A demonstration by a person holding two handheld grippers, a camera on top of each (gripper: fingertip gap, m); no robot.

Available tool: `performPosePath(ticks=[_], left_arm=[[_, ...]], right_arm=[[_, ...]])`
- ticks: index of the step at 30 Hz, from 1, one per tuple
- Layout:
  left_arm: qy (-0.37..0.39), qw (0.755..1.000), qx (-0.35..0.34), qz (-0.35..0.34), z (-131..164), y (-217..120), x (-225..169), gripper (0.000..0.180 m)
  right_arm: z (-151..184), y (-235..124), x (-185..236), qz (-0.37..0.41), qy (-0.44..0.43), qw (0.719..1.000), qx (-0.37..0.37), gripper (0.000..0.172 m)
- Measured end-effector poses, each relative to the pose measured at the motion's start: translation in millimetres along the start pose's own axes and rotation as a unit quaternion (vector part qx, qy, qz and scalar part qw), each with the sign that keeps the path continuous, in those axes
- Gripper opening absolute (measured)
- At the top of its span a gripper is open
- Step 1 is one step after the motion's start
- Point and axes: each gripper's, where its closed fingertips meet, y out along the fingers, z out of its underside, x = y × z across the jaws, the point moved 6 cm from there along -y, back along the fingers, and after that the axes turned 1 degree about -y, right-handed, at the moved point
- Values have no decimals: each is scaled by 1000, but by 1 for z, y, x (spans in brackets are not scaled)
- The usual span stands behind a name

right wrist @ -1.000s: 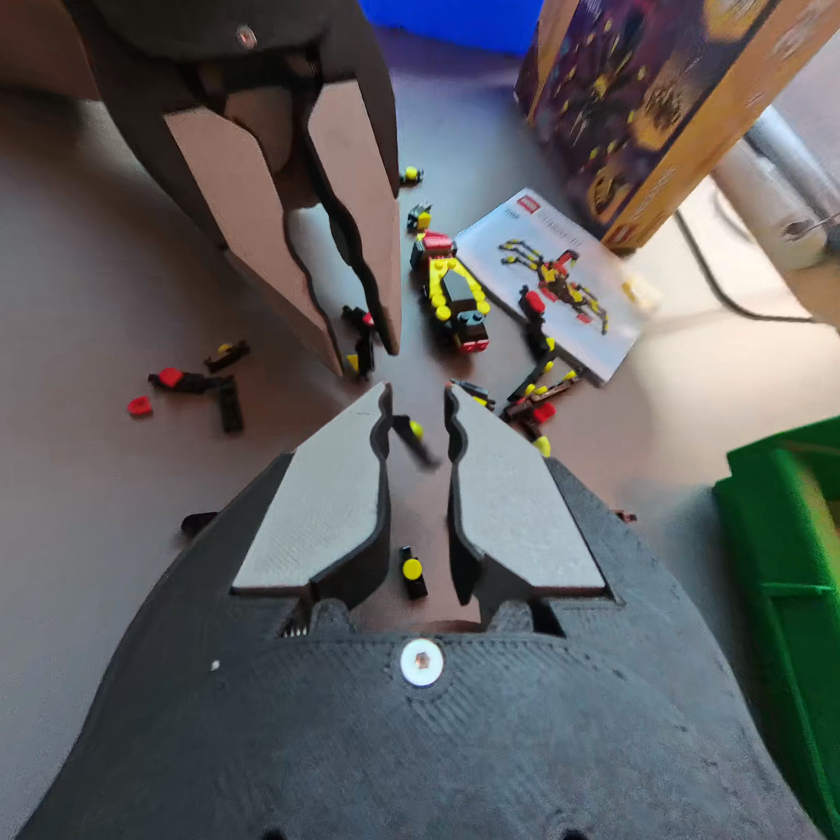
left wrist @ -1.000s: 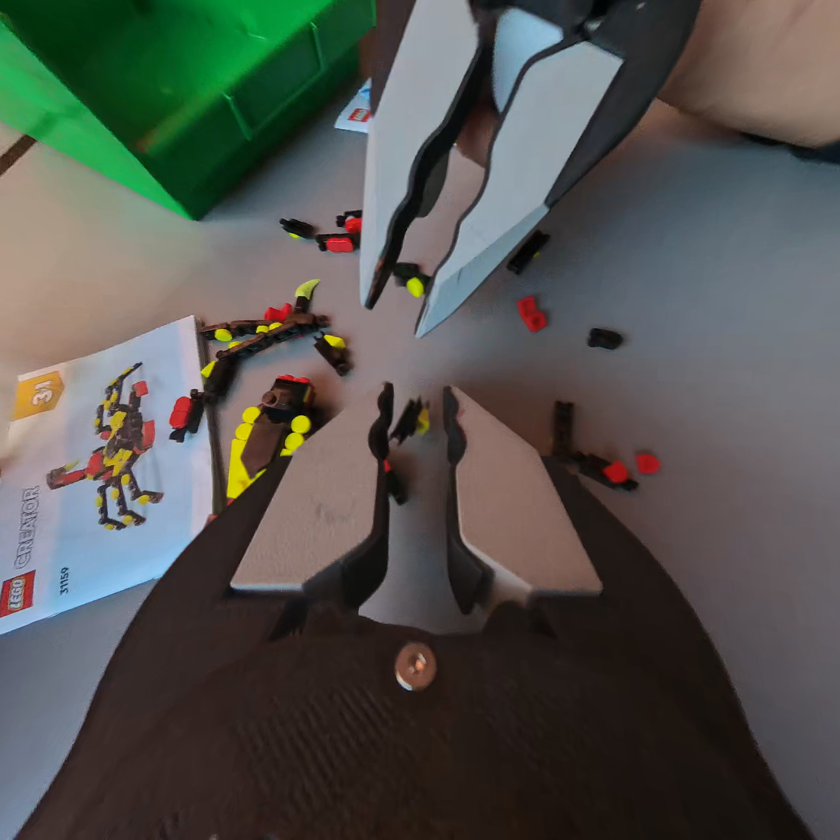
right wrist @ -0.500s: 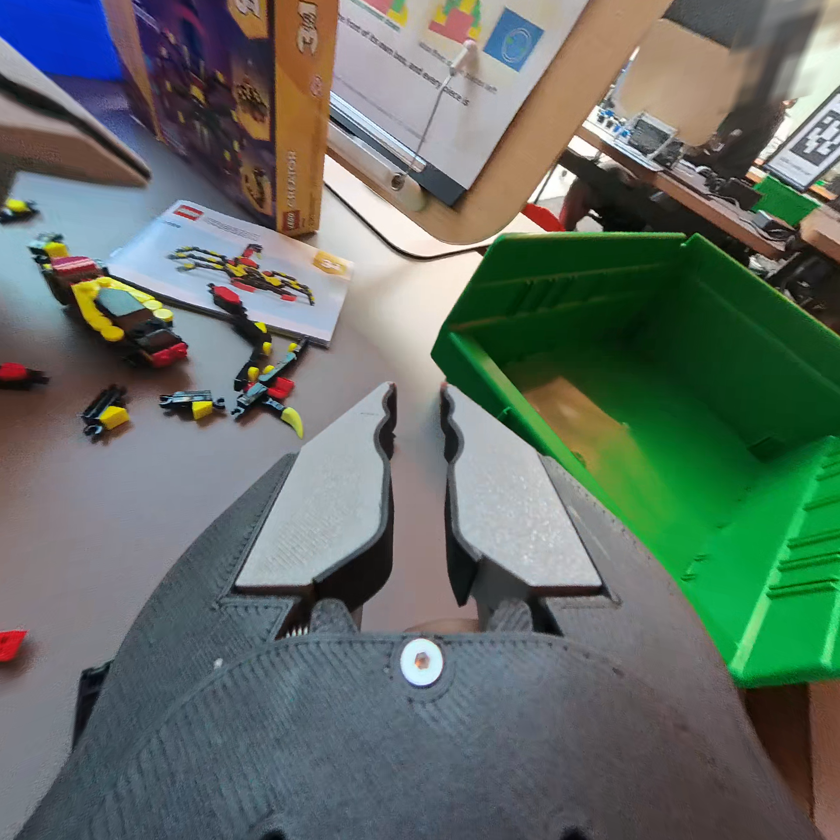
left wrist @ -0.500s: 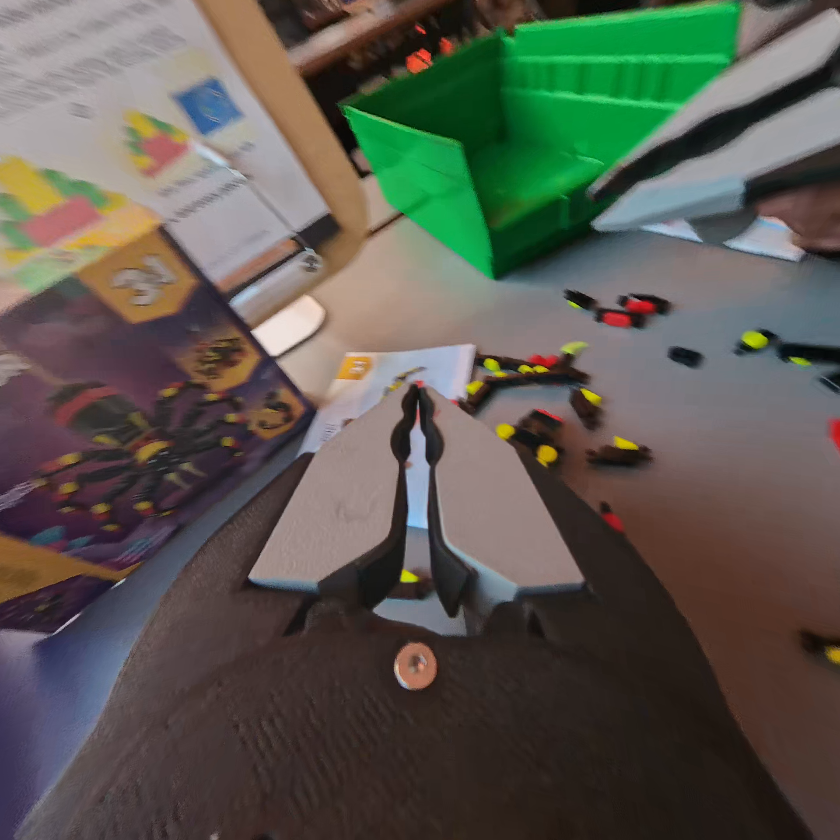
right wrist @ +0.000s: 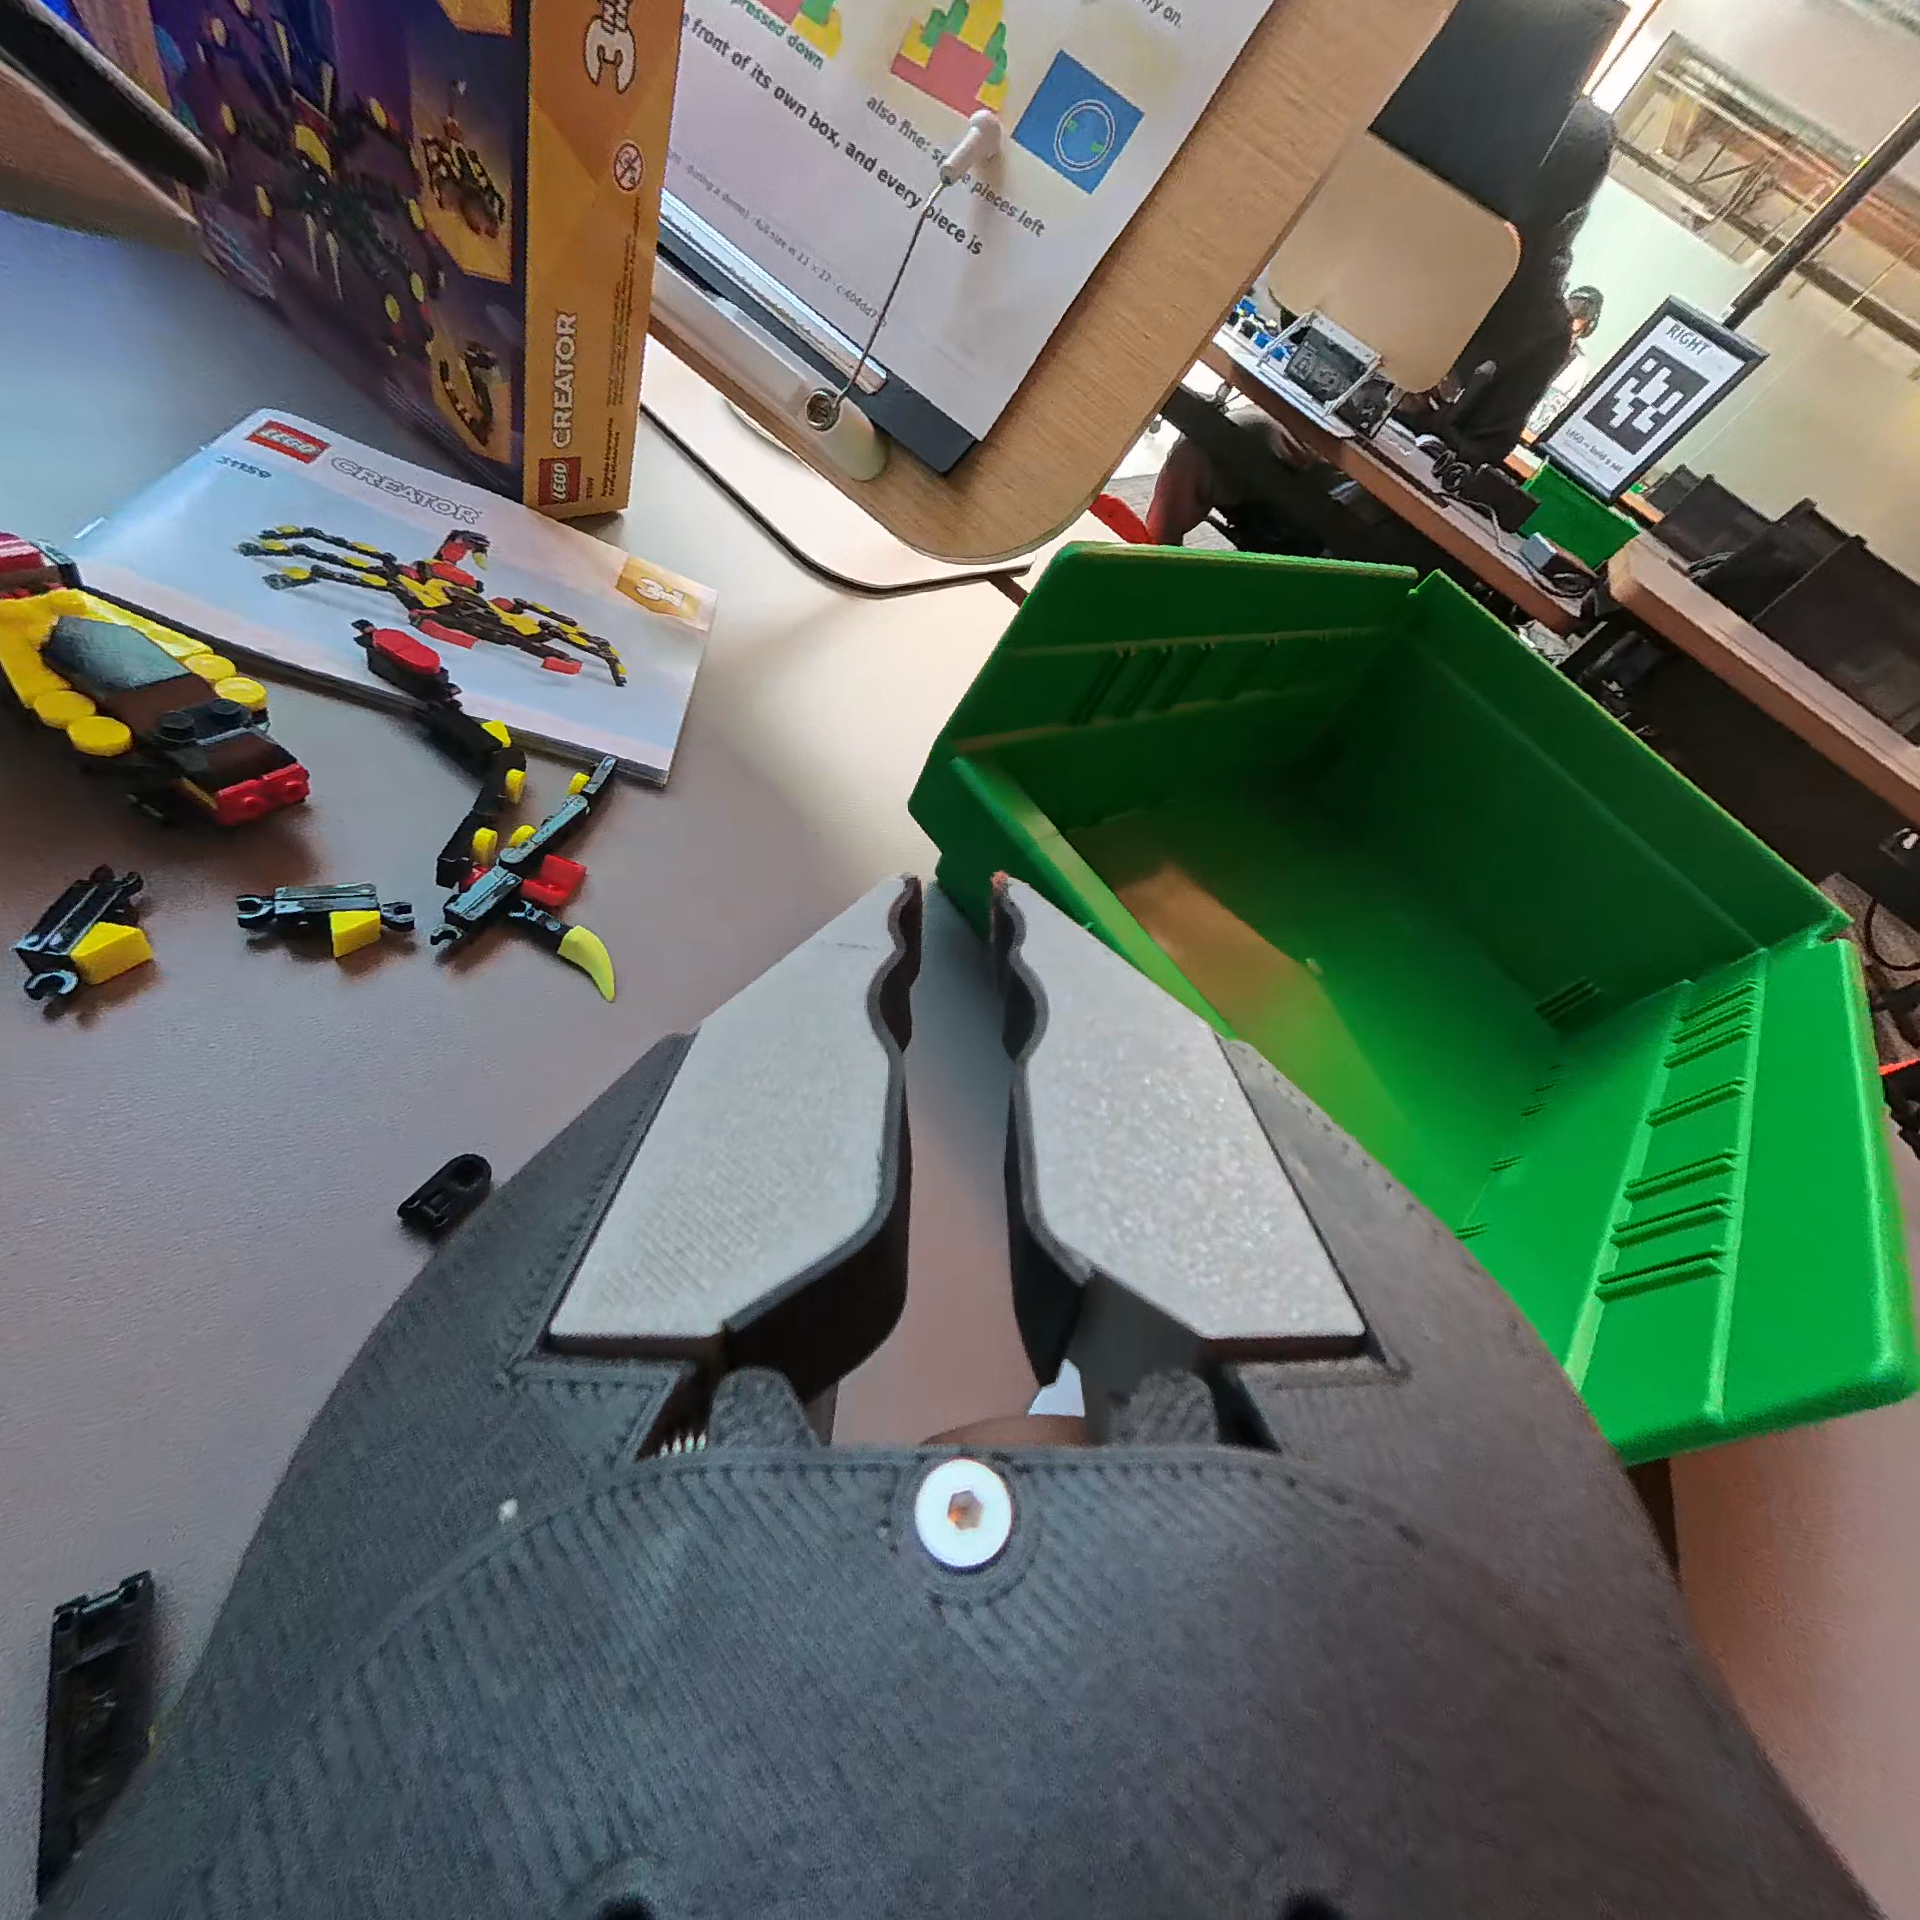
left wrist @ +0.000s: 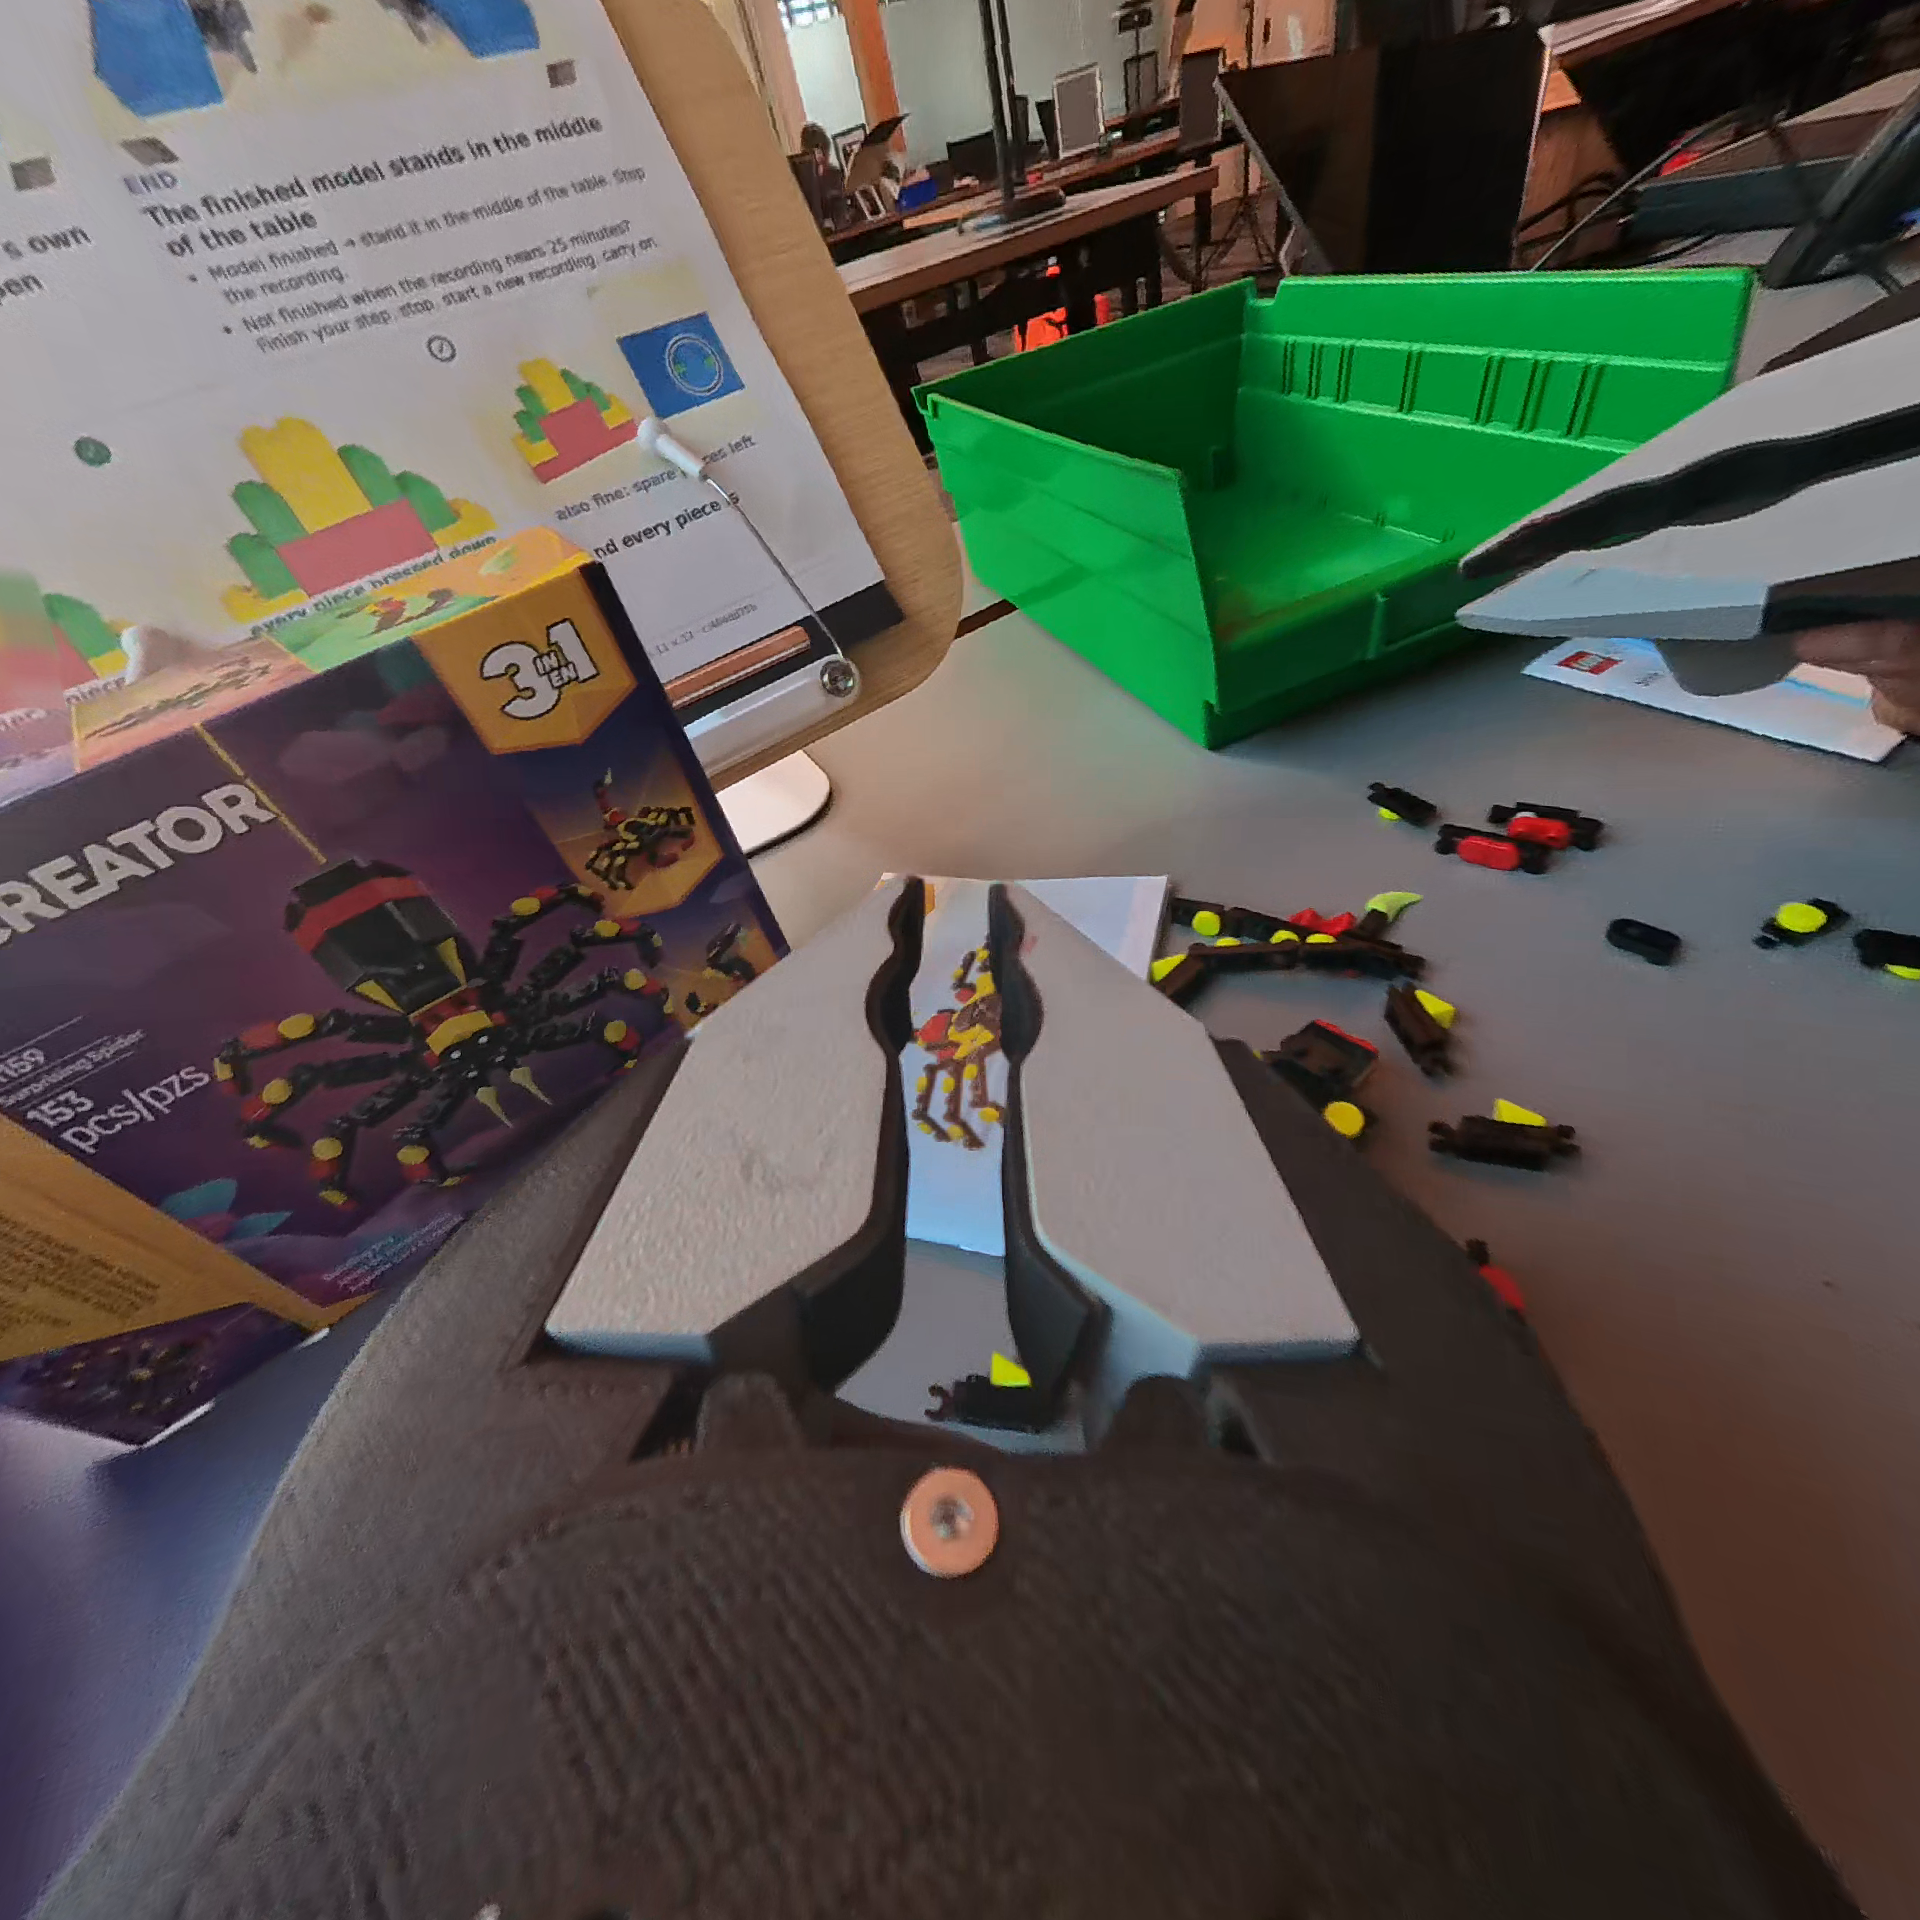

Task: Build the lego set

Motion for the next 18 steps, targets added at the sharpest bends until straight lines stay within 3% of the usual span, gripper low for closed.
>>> performPosePath(ticks=[12, 18], left_arm=[[124, 992, -20, 11, -6, -5, -29, 8], [116, 993, -17, 15, -2, -1, -30, 4]], right_arm=[[1, 9, 5, -35, -19, 999, 5, 11], [3, 18, 3, -51, -14, 998, 18, 15]])
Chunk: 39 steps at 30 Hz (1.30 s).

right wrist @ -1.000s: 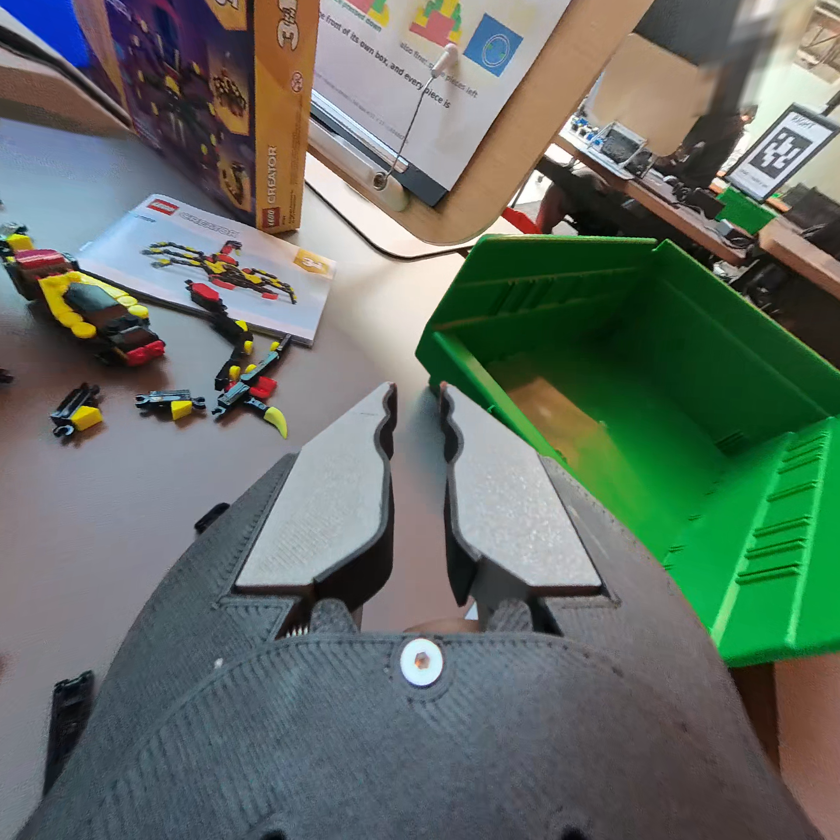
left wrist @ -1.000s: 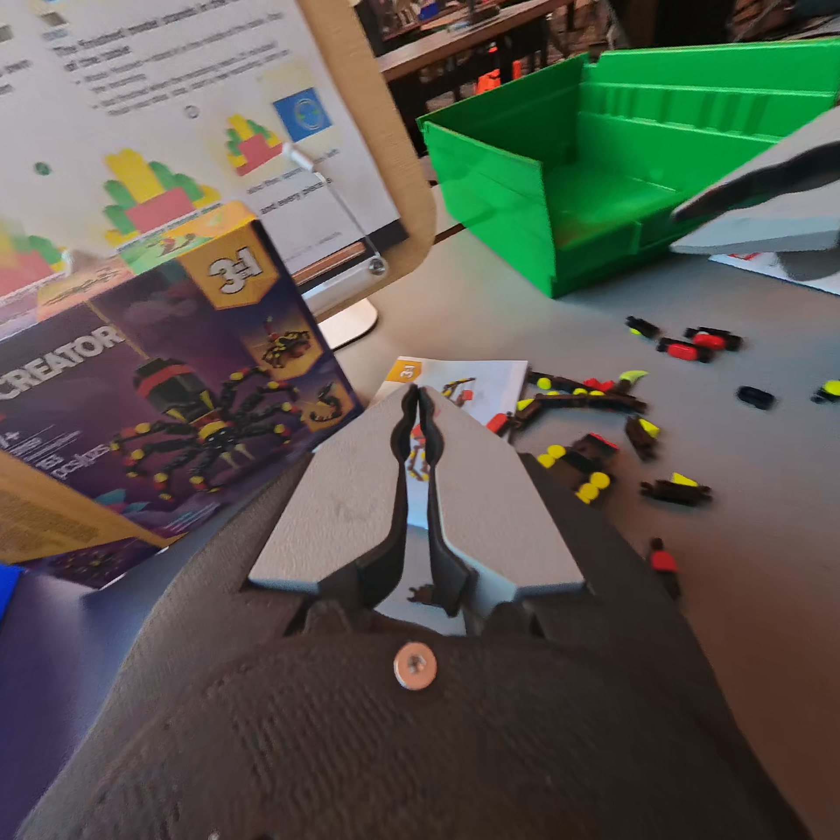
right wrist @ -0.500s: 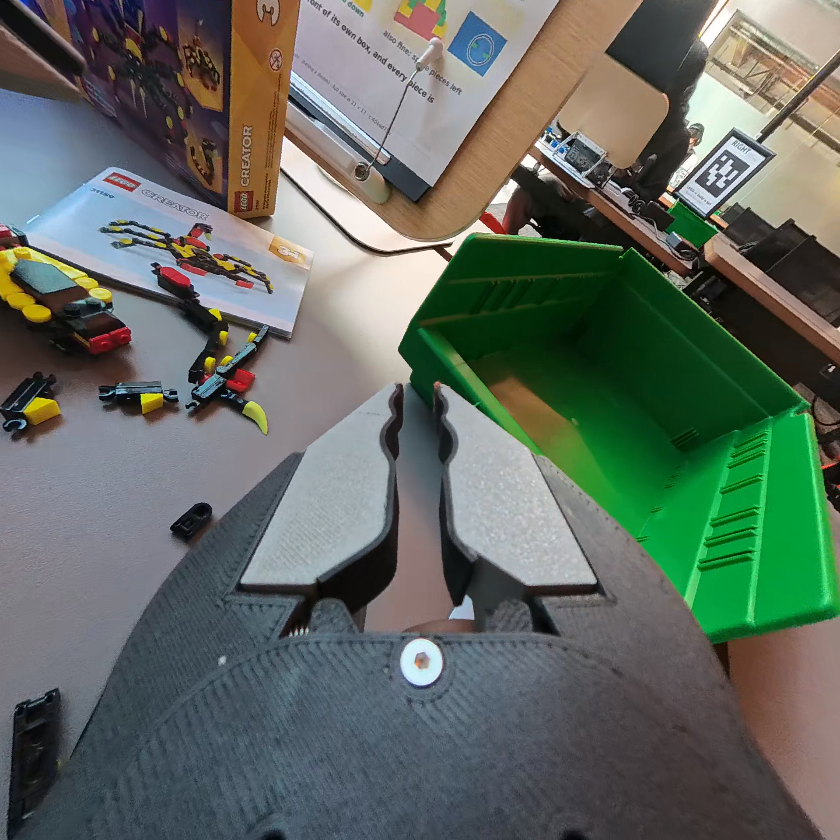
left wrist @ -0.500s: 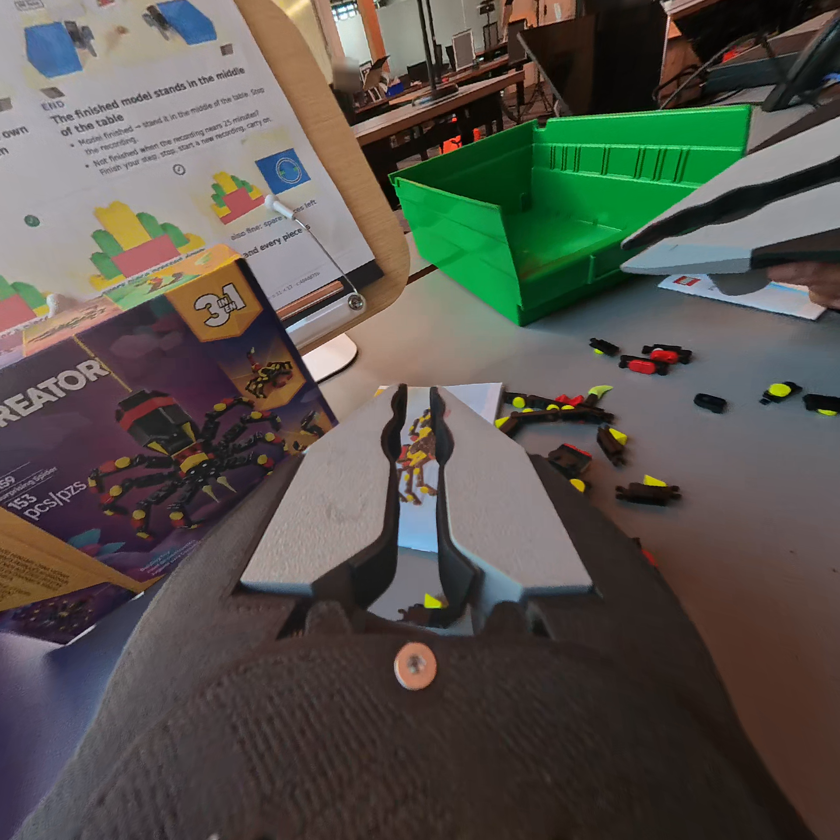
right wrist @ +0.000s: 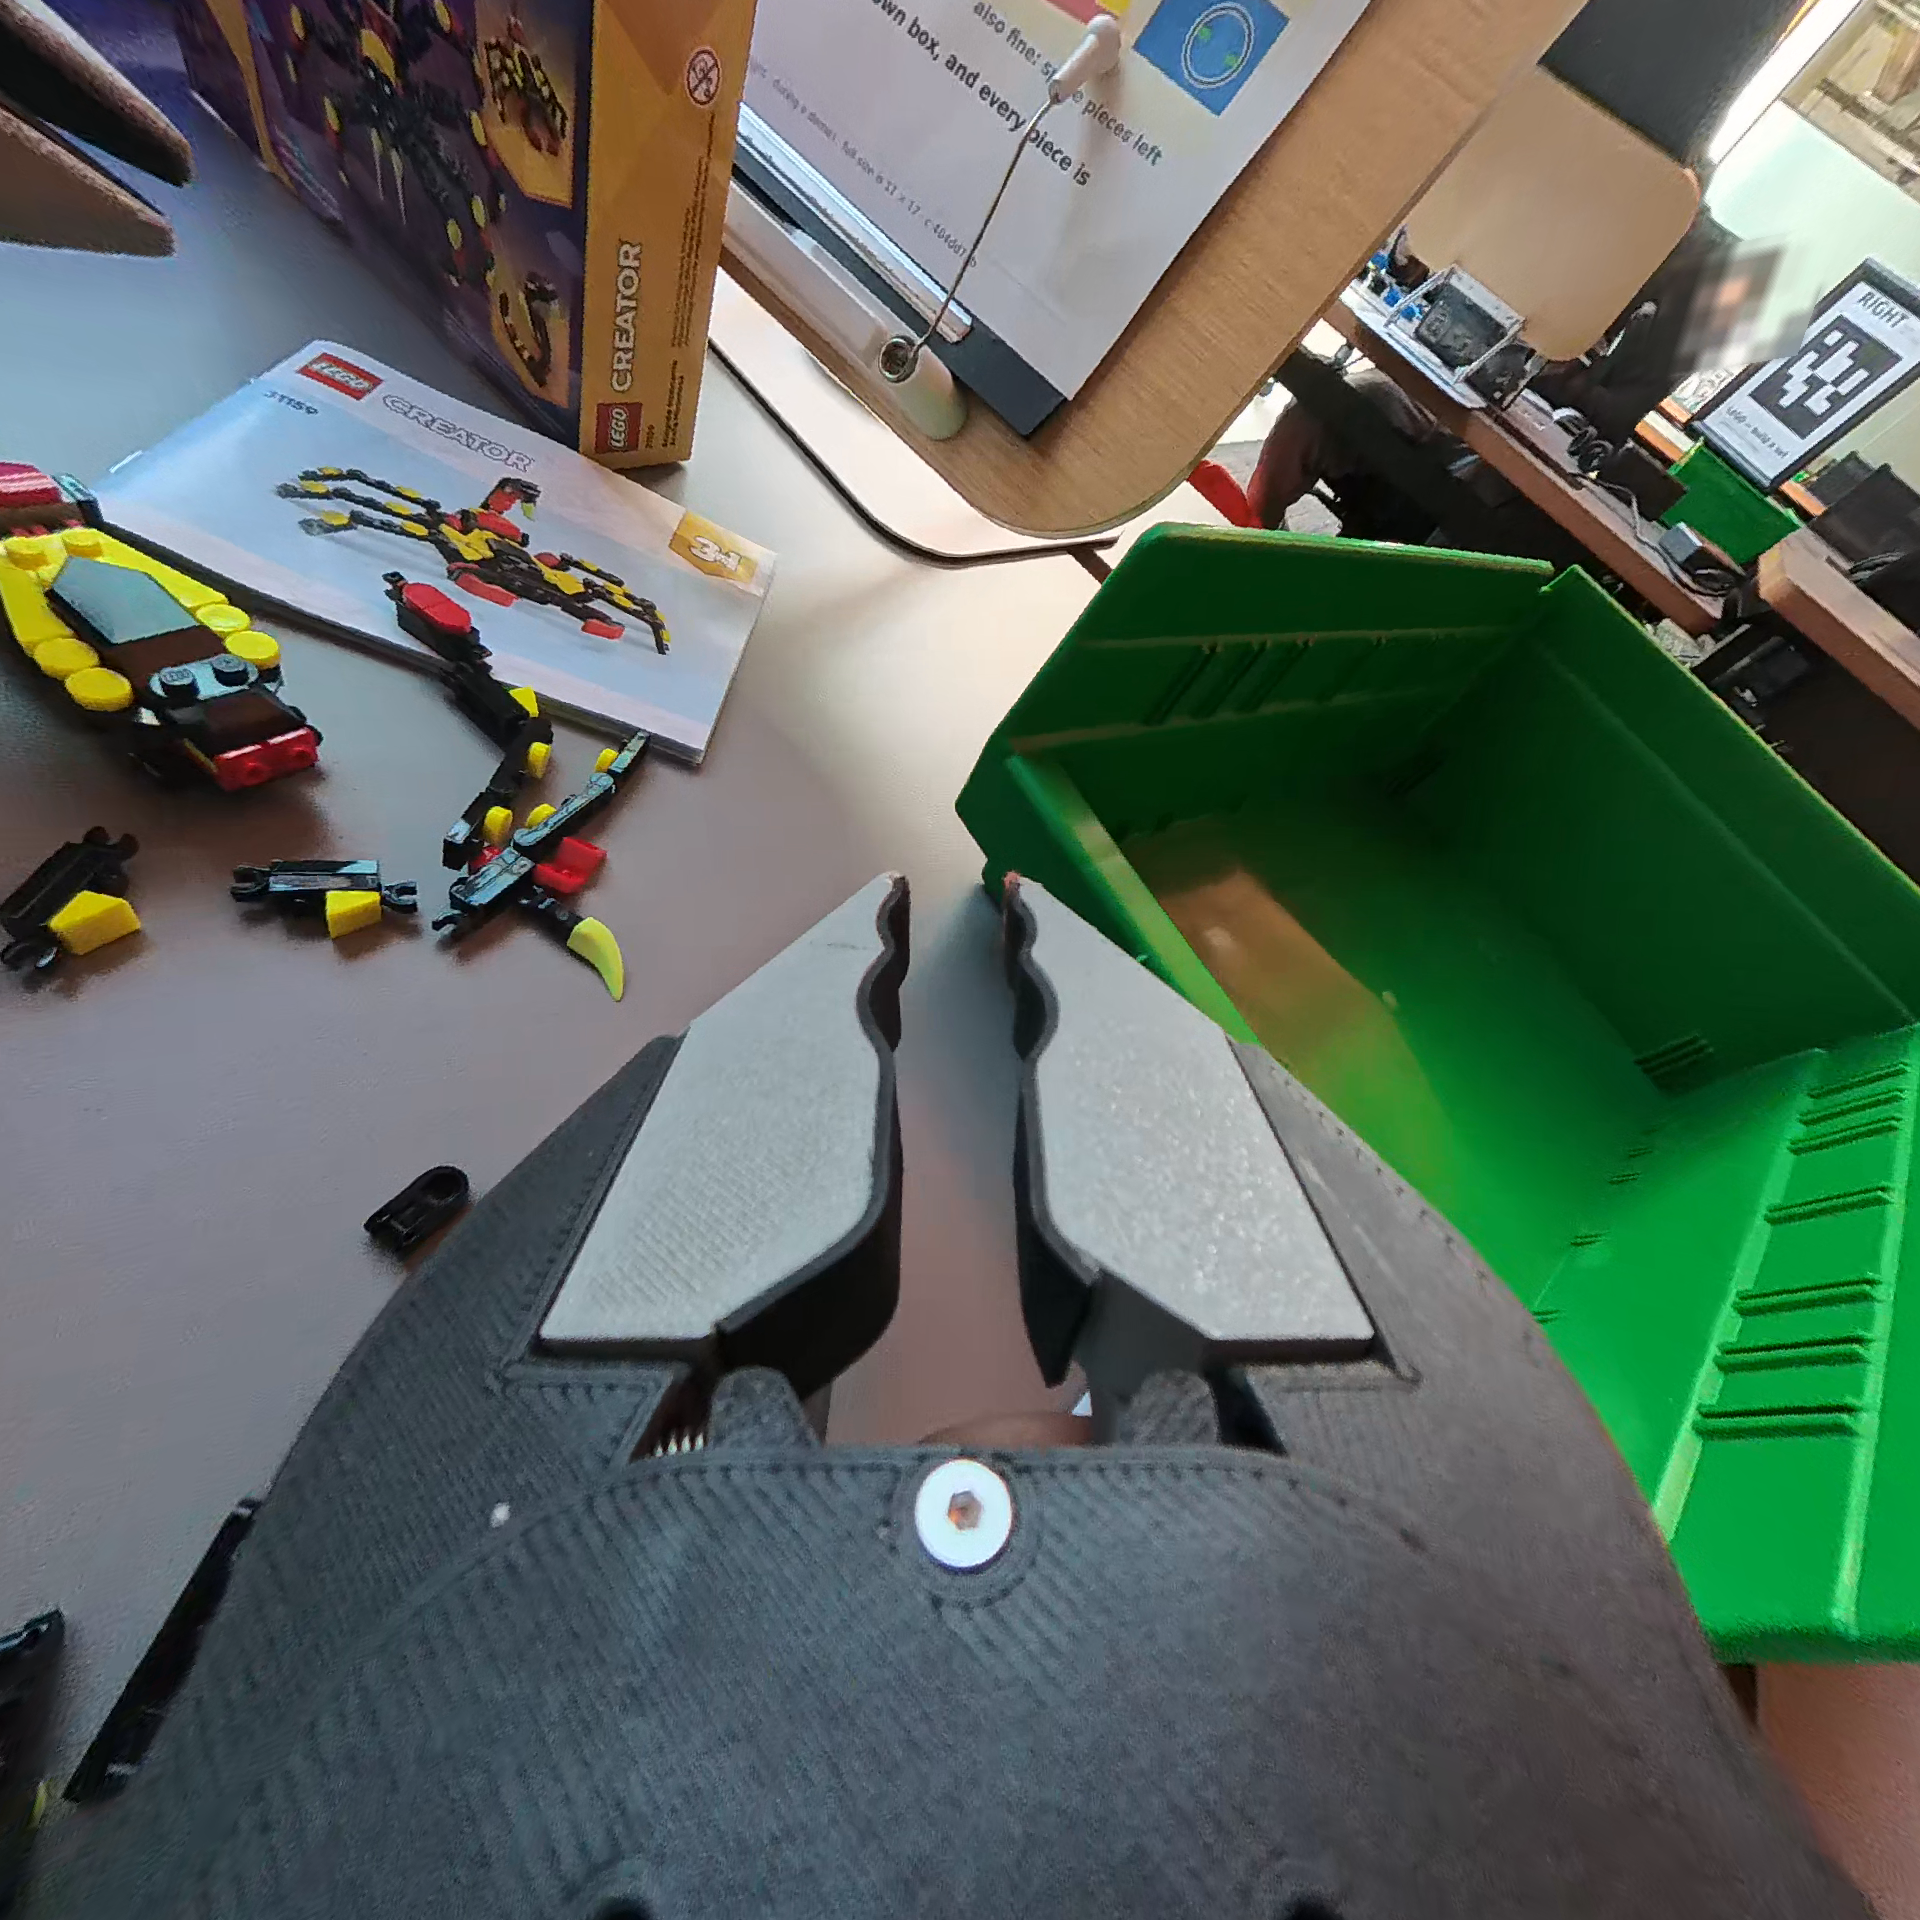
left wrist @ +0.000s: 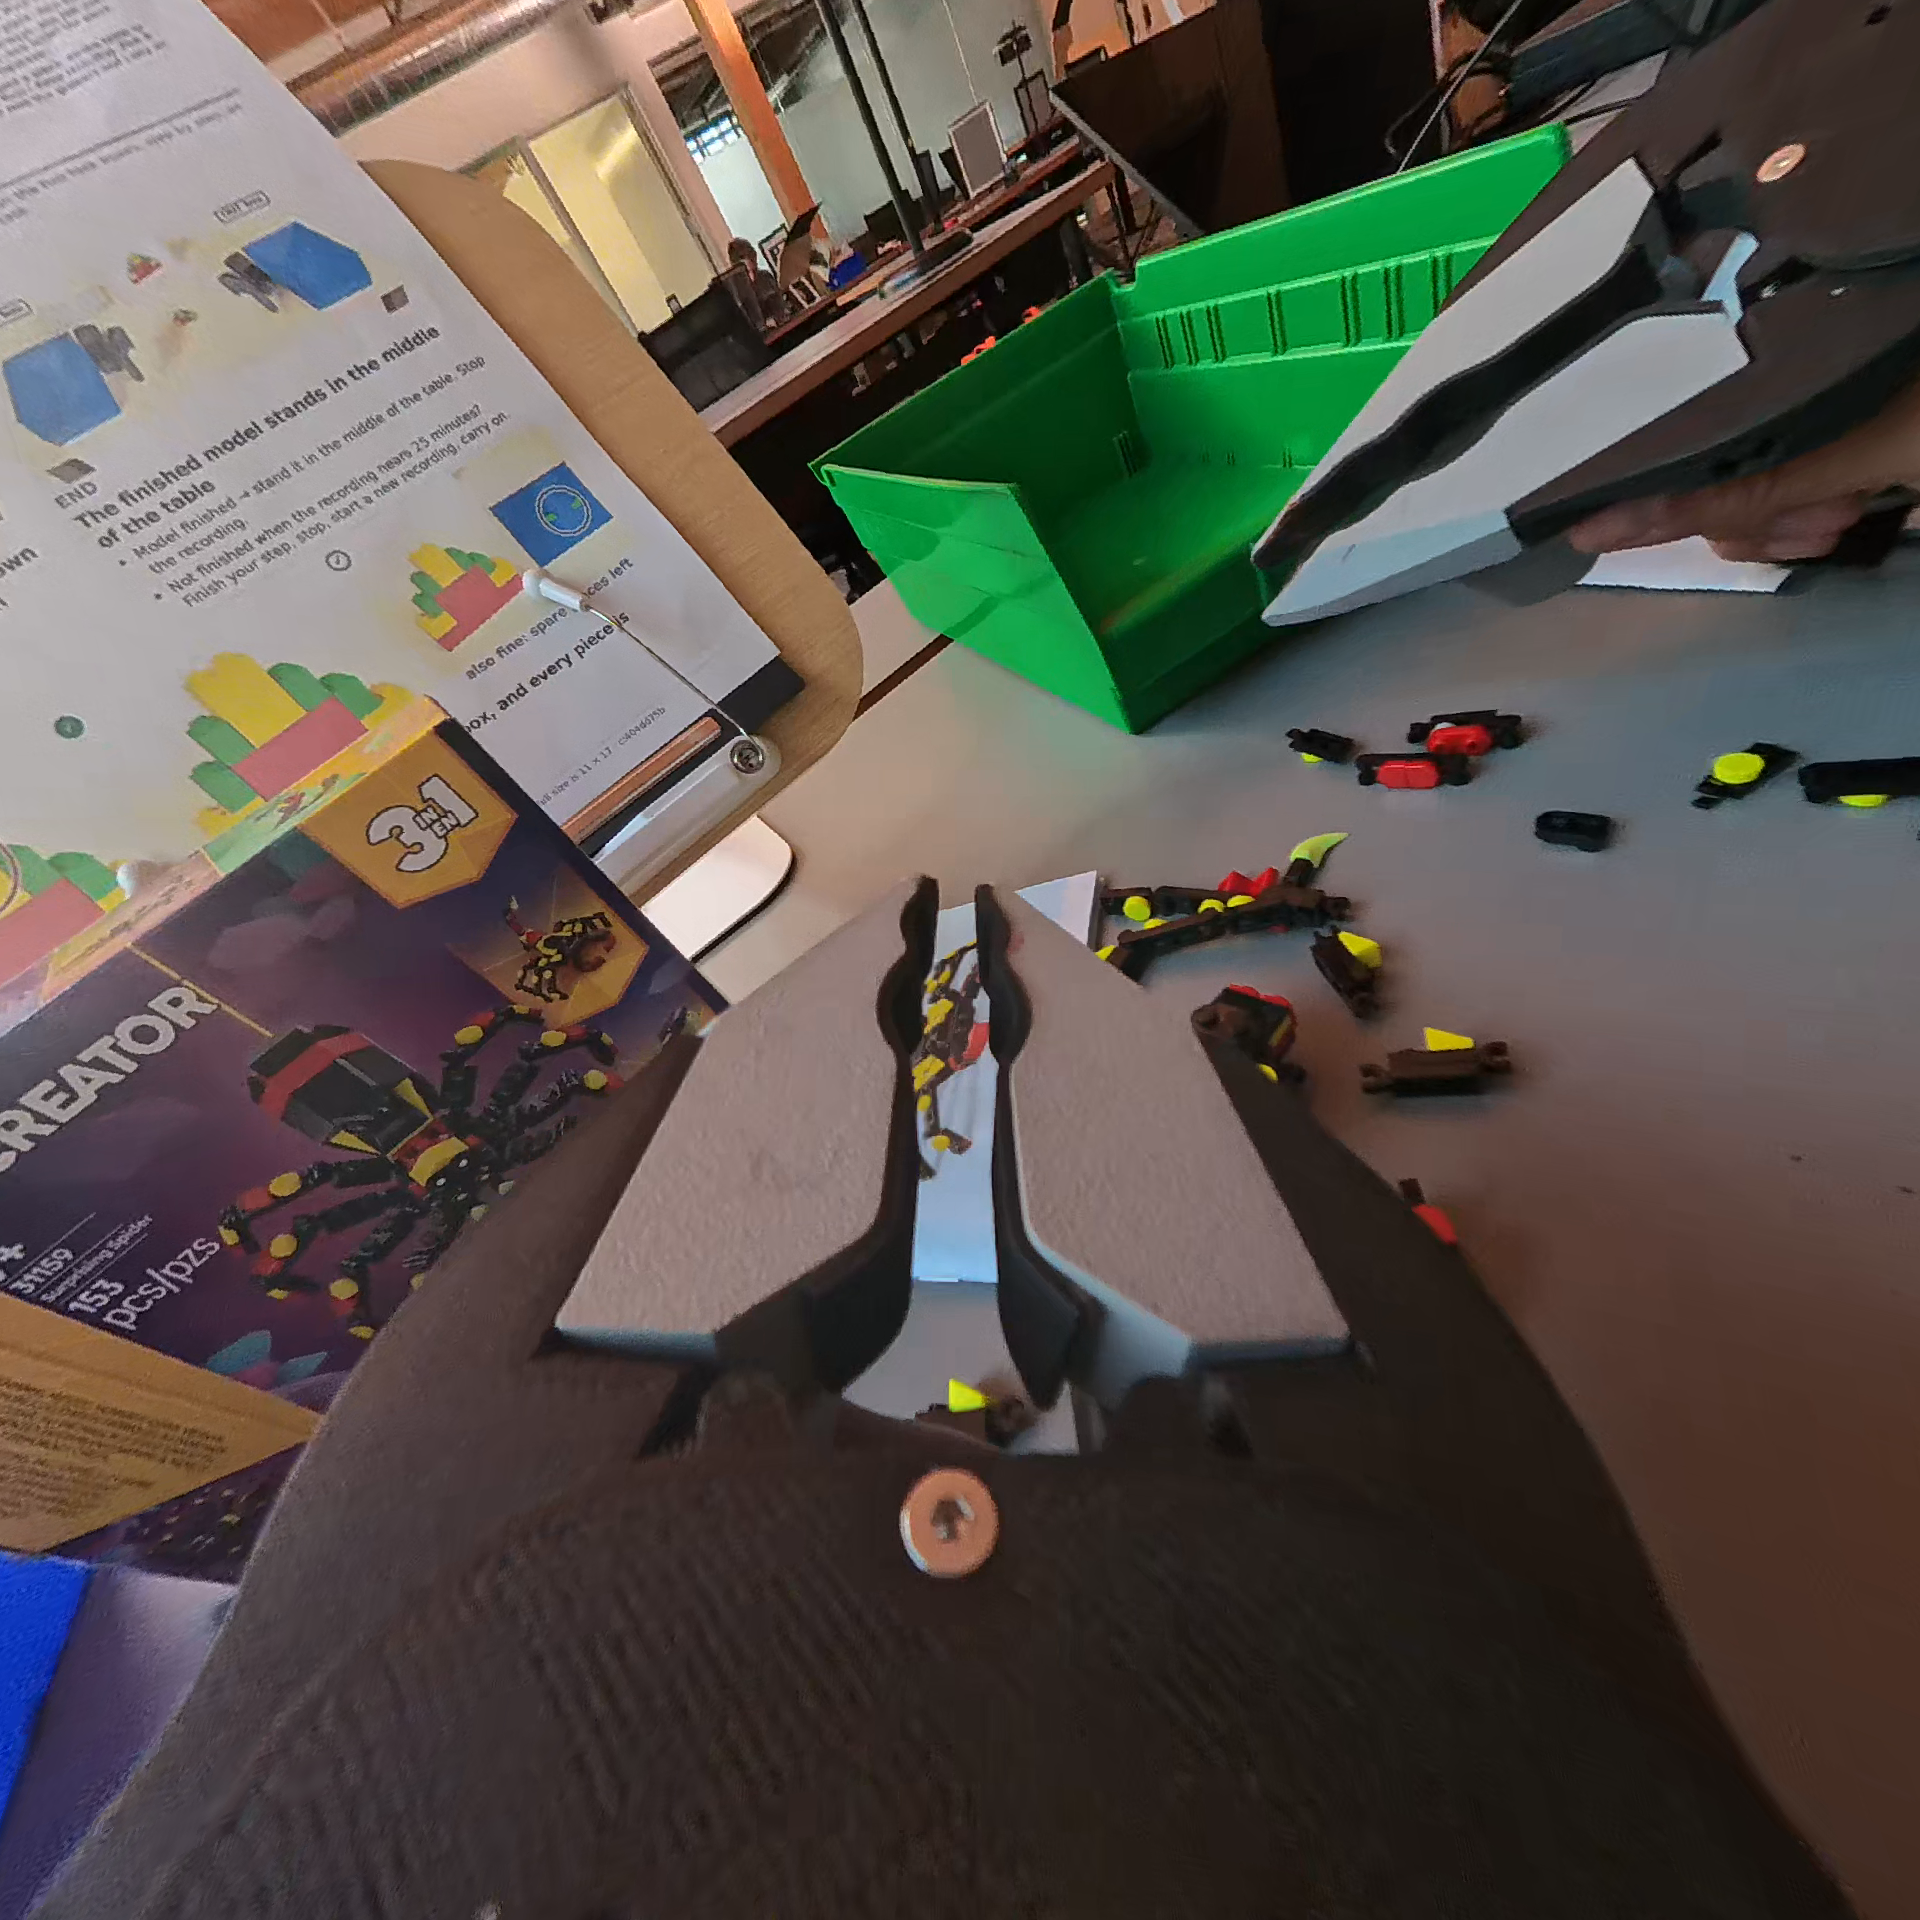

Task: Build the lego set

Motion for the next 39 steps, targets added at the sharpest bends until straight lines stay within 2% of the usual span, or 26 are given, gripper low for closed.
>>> performPosePath(ticks=[11, 16, 22, 26, 30, 39], left_arm=[[-23, 1000, -4, -20, 1, 0, 14, 5], [-14, 998, -4, -59, 5, -1, 31, 4], [-45, 991, -14, -126, 16, -10, 64, 4], [-75, 987, -42, -136, 17, -19, 73, 3], [-62, 987, -43, -140, 18, -18, 73, 1], [-27, 990, -52, -132, 16, -15, 67, 0]], right_arm=[[1, 3, -3, 1, 7, 1000, 3, 17], [1, 5, 0, 9, -14, 1000, 13, 18], [1, 7, 3, 34, -46, 998, 18, 20], [0, 5, 5, 28, -52, 998, 10, 22], [1, 4, 7, 20, -61, 998, 7, 23], [0, 1, -7, -21, 30, 999, -13, 23]])
